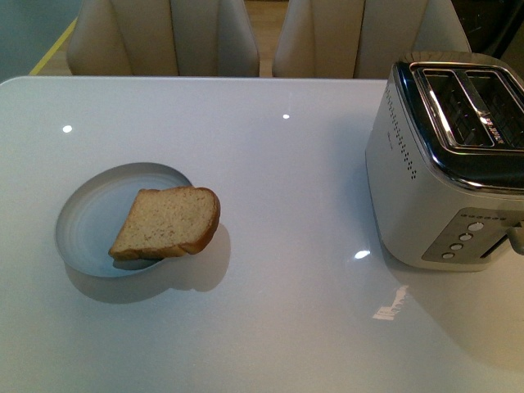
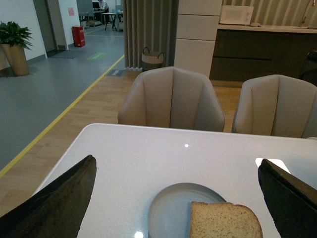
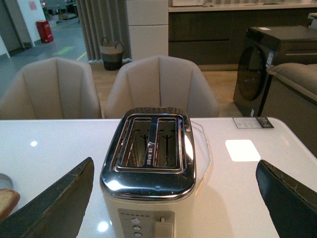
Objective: Left arm holds plate, right arm toasts bread
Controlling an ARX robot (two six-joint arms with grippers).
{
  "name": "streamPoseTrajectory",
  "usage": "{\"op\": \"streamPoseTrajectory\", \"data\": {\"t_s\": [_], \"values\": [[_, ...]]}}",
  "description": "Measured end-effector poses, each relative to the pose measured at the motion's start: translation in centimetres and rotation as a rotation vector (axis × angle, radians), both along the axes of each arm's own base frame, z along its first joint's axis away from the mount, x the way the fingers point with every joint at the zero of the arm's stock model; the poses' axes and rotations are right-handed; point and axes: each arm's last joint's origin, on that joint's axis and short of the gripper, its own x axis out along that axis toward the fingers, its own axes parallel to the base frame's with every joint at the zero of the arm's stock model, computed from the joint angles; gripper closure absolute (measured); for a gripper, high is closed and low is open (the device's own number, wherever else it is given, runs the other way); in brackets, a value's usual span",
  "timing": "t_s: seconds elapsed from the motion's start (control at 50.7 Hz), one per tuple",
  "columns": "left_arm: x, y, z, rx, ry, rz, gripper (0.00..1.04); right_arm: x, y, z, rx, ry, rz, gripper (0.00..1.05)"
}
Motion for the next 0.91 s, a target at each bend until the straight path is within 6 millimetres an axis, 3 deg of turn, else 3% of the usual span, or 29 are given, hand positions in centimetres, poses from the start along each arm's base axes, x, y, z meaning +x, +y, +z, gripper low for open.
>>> {"op": "streamPoseTrajectory", "data": {"t_s": [0.513, 0.671, 0.769, 0.907], "values": [[0.0, 0.0, 0.0, -0.001, 0.010, -0.007, 0.07, 0.0, 0.0, 0.0, 0.000, 0.000, 0.000, 0.09], [1.0, 0.0, 0.3, -0.051, 0.577, -0.095, 0.07, 0.0, 0.0, 0.0, 0.000, 0.000, 0.002, 0.09], [3.0, 0.1, 0.3, -0.066, 0.674, -0.114, 0.07, 0.0, 0.0, 0.0, 0.000, 0.000, 0.000, 0.09], [5.8, 0.7, 0.8, -0.088, 0.663, -0.123, 0.07, 0.0, 0.0, 0.0, 0.000, 0.000, 0.000, 0.09]]}}
